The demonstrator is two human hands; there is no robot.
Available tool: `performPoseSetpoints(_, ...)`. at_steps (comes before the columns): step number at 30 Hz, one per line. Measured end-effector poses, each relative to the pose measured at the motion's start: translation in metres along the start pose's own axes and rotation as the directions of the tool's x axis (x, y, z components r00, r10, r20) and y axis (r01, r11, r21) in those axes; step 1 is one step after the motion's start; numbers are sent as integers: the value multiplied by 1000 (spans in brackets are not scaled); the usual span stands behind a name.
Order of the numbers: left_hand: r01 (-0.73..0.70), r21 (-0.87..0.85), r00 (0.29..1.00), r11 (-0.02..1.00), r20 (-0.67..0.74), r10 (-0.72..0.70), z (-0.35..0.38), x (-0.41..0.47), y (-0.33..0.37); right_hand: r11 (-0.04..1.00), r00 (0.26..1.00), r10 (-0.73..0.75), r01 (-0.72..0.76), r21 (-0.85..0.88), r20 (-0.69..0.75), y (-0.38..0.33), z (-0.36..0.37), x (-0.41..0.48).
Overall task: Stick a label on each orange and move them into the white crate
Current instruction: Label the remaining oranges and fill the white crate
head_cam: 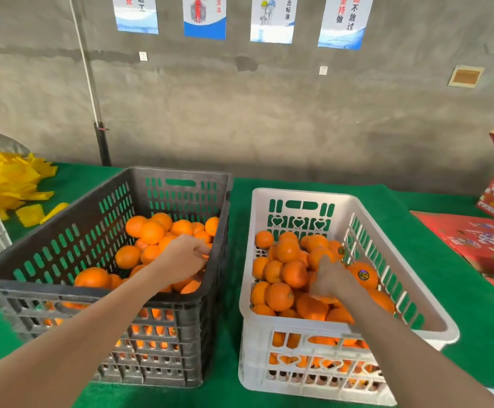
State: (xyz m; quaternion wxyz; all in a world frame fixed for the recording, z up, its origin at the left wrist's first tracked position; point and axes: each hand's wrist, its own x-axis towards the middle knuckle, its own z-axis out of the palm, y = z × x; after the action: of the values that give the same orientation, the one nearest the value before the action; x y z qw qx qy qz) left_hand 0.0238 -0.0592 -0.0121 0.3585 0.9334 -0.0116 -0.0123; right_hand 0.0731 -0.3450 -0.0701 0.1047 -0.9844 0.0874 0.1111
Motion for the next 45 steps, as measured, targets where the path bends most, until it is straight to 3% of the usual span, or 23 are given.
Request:
performPoseSetpoints(5, -3, -119, 1000, 993, 8, 4, 4, 1, -4, 1000, 1000, 13, -13, 15, -18, 6, 2, 4)
performPoseSetpoints(7, -27, -90, 1000, 996, -14, 25, 5, 0, -4, 999, 988, -42, 37, -31, -146, -7, -3, -4)
performPoseSetpoints(8, -40, -66, 999, 997, -26, 38, 5, 1, -5, 991, 951, -135, 136, -15, -279, -19, -6, -10)
performPoseSetpoints(11, -89, -8, 996, 996, 11, 89, 4, 5, -12, 822, 696, -371, 554, 131, -615, -79, -14, -41)
performPoseSetpoints(13, -90, -86, 984, 992, 147, 102, -5, 7, -20, 696, 606, -469, 702, 153, -642, -127, -19, -57)
performPoseSetpoints(15, -88, -66, 959, 994, 266, 102, -21, 10, -34, 633, 571, -585, 765, 116, -576, -168, -16, -60)
performPoseSetpoints(19, -75, 360, 990, 930, 142, 25, -70, 36, -85, 662, 656, -643, 735, 145, -395, -227, -10, -33)
performPoseSetpoints(23, 60, 570, 997, 819, 13, -83, -109, 82, -139, 754, 759, -632, 649, 102, -159, -275, -9, 14)
performPoseSetpoints(28, -3, 740, 987, 673, 109, -116, -112, 161, -179, 799, 808, -531, 577, -169, 255, -322, 18, 75)
performPoseSetpoints(31, -43, 749, 969, 662, 193, -156, -102, 204, -195, 839, 823, -431, 517, -171, 370, -333, 39, 110)
performPoseSetpoints(36, -147, 788, 933, 599, 312, -182, -84, 246, -224, 833, 816, -422, 521, -186, 395, -322, 86, 142)
performPoseSetpoints(42, -142, 598, 958, 789, 284, -42, -68, 261, -269, 812, 835, -539, 550, -196, 112, -295, 131, 147)
performPoseSetpoints(45, -117, 607, 950, 786, 300, -90, -74, 263, -269, 833, 839, -517, 539, -127, 169, -302, 125, 146)
